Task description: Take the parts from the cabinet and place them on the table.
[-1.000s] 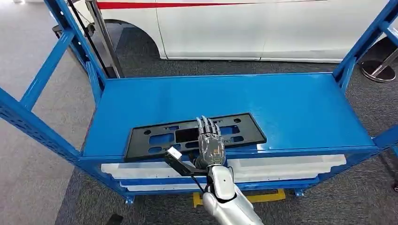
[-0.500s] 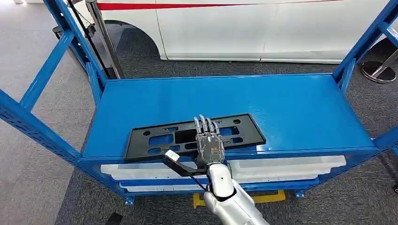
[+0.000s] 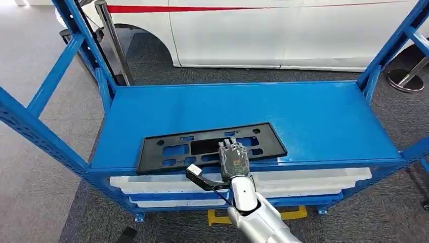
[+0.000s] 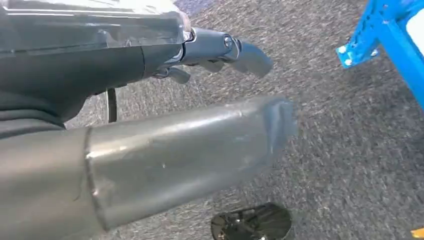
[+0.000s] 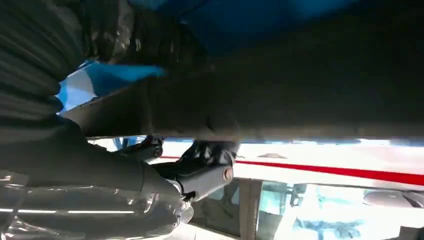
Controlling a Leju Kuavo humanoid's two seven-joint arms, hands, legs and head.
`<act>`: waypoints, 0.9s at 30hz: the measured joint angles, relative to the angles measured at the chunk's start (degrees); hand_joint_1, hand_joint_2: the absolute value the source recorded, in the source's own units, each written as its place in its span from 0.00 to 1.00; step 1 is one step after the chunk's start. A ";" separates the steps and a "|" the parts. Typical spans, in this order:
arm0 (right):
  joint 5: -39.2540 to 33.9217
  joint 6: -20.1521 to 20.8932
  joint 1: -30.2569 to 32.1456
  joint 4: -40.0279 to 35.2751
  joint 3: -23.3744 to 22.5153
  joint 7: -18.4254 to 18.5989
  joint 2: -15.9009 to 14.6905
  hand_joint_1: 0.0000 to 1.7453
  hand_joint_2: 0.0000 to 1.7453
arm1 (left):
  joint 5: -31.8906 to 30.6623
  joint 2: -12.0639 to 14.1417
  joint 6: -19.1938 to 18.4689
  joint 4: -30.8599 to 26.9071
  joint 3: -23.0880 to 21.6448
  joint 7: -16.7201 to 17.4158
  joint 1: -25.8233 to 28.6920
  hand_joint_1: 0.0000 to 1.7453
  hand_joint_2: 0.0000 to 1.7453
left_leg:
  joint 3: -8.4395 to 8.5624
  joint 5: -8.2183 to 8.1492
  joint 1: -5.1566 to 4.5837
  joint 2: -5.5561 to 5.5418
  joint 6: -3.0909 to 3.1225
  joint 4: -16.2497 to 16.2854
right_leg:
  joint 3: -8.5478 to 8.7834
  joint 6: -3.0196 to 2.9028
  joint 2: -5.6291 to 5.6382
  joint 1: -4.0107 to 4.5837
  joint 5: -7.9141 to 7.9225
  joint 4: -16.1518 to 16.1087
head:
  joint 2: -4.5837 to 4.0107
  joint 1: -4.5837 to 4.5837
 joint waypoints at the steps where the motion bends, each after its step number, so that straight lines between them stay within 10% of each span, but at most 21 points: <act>1: -0.07 0.13 -0.02 0.02 0.00 0.00 -0.13 1.00 1.00 | 0.00 0.00 0.00 0.00 0.00 0.00 -0.04 0.00 0.00 | 0.00 0.31 0.20 0.02 0.47 -0.28 | -0.02 0.35 0.03 0.03 0.13 -0.06 | 0.00 0.00; 3: -0.13 0.33 0.08 0.11 -0.11 0.09 -0.50 1.00 1.00 | -0.13 -0.13 0.00 0.00 0.00 0.00 -0.20 0.00 0.00 | -0.05 0.84 0.45 0.28 1.48 -0.62 | -1.02 0.90 0.01 -0.20 -2.06 2.48 | 0.00 0.09; 7: -0.09 0.48 0.27 0.11 -0.46 -0.04 -1.03 1.00 1.00 | -0.52 -0.13 -0.04 0.00 0.07 0.09 -0.19 0.00 0.00 | -0.46 0.95 0.24 0.44 1.84 -0.56 | -8.48 1.41 0.01 -0.22 -9.16 18.17 | 0.00 0.07; 9: -0.09 0.48 0.31 0.07 -0.55 -0.09 -1.14 1.00 1.00 | -0.57 -0.15 -0.07 0.00 0.07 0.09 -0.20 0.00 0.00 | -0.27 0.90 0.19 0.35 1.84 -0.55 | -7.10 1.11 0.01 -0.17 -6.06 15.15 | 0.00 0.07; 11: -0.09 0.46 0.30 -0.04 -0.74 -0.20 -1.14 1.00 1.00 | -0.66 -0.20 -0.07 0.00 0.07 0.09 -0.27 0.00 0.00 | 0.08 0.75 0.05 0.23 1.67 -0.55 | -1.76 0.17 0.02 0.11 -0.83 4.61 | 0.00 0.09; 12: -0.11 0.33 0.30 -0.09 -0.90 -0.35 -1.14 1.00 1.00 | -0.70 -0.31 -0.07 0.00 0.07 0.09 -0.30 0.00 0.00 | 0.12 0.71 0.09 0.22 1.61 -0.55 | 0.17 -0.58 0.01 0.35 -0.25 0.42 | 0.00 0.07; 17: -0.89 -1.00 0.70 -0.72 -1.62 -1.37 -1.09 1.00 1.00 | -0.70 -0.37 -0.07 -0.02 0.35 0.07 -0.42 0.00 0.00 | 0.04 0.38 -0.17 0.11 -0.15 -0.52 | 0.69 -1.53 -0.21 0.00 0.18 -1.13 | 0.00 0.04; 20: -10.23 -4.64 2.77 -3.33 -3.61 -10.04 -0.78 1.00 1.00 | -0.16 -0.48 0.33 -0.02 0.96 -0.57 -0.17 0.00 0.00 | -3.66 -5.07 0.16 0.19 -0.59 7.86 | 1.02 -2.21 -0.67 -0.08 0.41 -1.68 | 0.00 0.02; 22: -27.56 -3.07 6.25 -12.43 -5.95 -24.36 -0.15 1.00 1.00 | 0.87 -0.46 1.22 0.00 2.31 -1.61 0.66 0.00 0.00 | -7.66 -8.75 0.45 0.18 -1.15 16.71 | 1.03 -2.32 -0.47 0.03 0.31 -1.64 | 0.00 0.02; 25: -51.26 1.36 13.14 -32.25 -5.37 -31.61 0.46 1.00 1.00 | 1.84 -0.48 2.01 0.00 4.11 -2.78 1.71 0.00 0.00 | -6.13 -5.06 0.88 0.21 -1.79 13.65 | 1.49 -1.86 -0.04 -0.24 -0.16 -1.38 | 0.00 0.00; 27: -64.32 2.01 19.73 -47.21 -4.24 -33.62 -0.22 1.00 1.00 | 2.34 -0.50 2.34 -0.02 5.53 -3.41 1.83 0.00 0.00 | -0.68 0.33 1.39 0.31 -2.34 2.09 | 1.49 -0.76 -0.32 -0.78 -0.98 -0.32 | 0.00 -0.02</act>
